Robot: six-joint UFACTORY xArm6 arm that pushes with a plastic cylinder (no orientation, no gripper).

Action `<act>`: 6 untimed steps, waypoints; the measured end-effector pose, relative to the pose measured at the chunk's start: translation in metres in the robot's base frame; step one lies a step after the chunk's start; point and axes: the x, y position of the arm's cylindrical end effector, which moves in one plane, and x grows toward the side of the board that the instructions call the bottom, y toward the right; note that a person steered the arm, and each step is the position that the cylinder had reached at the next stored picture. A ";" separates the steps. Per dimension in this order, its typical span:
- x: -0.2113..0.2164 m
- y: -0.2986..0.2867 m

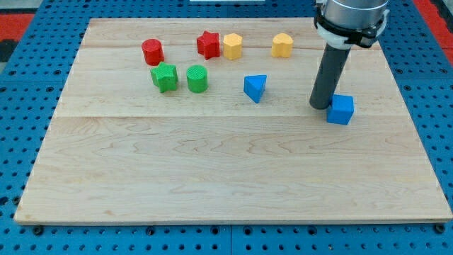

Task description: Move the blue cube towards down

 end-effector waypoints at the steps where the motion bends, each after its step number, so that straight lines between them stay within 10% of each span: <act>1: -0.021 0.009; 4: 0.102 0.027; 6: -0.027 0.091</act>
